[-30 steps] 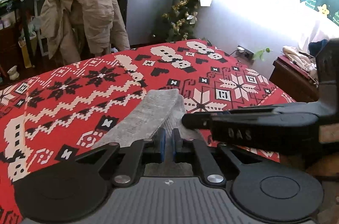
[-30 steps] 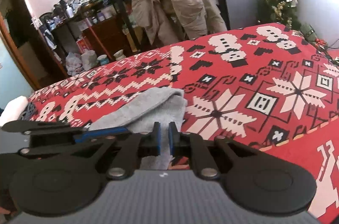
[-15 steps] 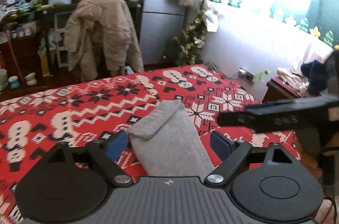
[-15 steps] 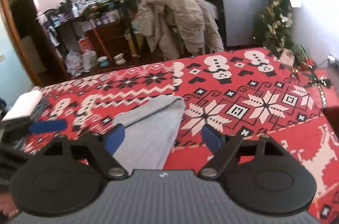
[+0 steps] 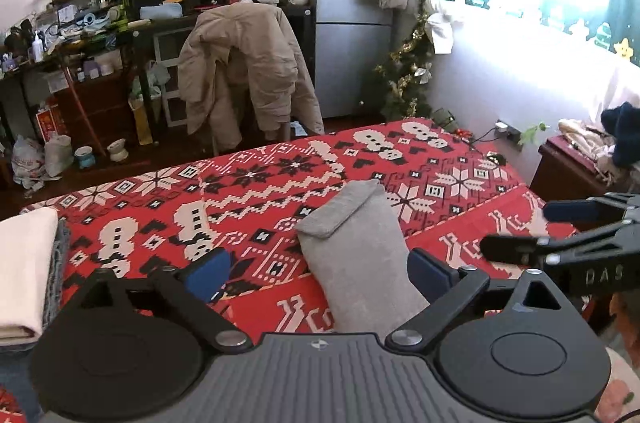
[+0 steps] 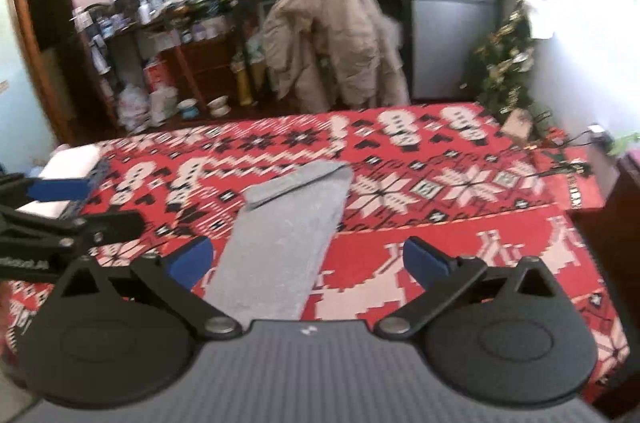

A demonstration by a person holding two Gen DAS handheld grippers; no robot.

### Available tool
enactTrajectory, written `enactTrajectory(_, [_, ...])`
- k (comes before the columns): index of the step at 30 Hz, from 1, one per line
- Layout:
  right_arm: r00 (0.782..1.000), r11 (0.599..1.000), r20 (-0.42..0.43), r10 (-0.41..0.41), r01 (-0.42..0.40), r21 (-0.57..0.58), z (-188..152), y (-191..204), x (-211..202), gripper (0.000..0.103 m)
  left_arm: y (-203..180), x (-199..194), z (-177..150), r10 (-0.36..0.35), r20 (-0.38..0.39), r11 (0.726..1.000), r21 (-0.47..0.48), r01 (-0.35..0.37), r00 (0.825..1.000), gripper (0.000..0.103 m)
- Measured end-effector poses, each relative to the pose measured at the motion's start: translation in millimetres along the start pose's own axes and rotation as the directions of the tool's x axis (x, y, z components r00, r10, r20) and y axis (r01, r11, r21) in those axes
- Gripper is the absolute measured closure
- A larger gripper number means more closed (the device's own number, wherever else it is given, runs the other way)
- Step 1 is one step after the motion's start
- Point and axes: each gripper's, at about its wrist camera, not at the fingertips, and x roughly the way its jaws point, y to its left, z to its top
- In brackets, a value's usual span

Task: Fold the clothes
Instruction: 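Open both grippers wide and slide them under the folded polo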

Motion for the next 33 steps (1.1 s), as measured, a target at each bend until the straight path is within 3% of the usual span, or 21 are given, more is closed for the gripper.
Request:
enactTrajectory(3, [1.0, 1.0, 0.004, -0.015, 0.015, 0.024, 2, -7, -5, 0.001, -2, 1, -2, 0.041, -0.02, 0.999, 0.01, -0.041, 0.999, 0.004])
enactTrajectory(7, [0.999, 1.0, -0.035, 0.011, -0.01, 0.02, 7, -18, -4, 0.001, -4, 9, -4, 0.037, -0.043, 0.999, 0.024, -0.036, 0.998, 0.004])
enactTrajectory(11, [0.993, 0.995, -0.11, -0.04, 0.03, -0.094, 12, -21, 8, 0.001, -4, 18, -4, 0.038, -0.07, 0.999, 0.03, -0.036, 0.997, 0.004])
enactTrajectory(15, [0.99, 0.986, -0.112, -0.088, 0.071, -0.154, 14, -18, 17, 0.001, -3, 26, -4, 0.06, -0.05, 0.997, 0.056, -0.057, 0.997, 0.004])
enactTrajectory(19, [0.988, 0.985, -0.111, -0.109, 0.092, -0.148, 15, -20, 27, 0.001, 16, 48, 0, -0.022, -0.125, 0.997, -0.079, 0.012, 0.992, 0.004])
enactTrajectory(22, [0.988, 0.982, -0.091, -0.128, 0.114, -0.15, 18, -25, 33, 0.001, 33, 65, 1, -0.097, -0.177, 0.979, -0.196, 0.061, 0.979, 0.005])
enactTrajectory(25, [0.983, 0.979, -0.14, -0.117, 0.091, -0.181, 29, -34, 41, 0.001, 48, 79, 2, -0.154, -0.216, 0.952, -0.292, 0.086, 0.964, 0.014])
enactTrajectory(29, [0.982, 0.969, -0.091, -0.168, 0.147, -0.196, 40, -49, 37, 0.001, 49, 89, 6, -0.205, -0.241, 0.942, -0.31, 0.125, 0.948, 0.016])
enactTrajectory(33, [0.986, 0.991, -0.15, -0.067, 0.048, -0.121, 61, -67, 38, 0.001, 47, 107, 10, -0.283, -0.284, 0.921, -0.346, 0.177, 0.916, 0.027])
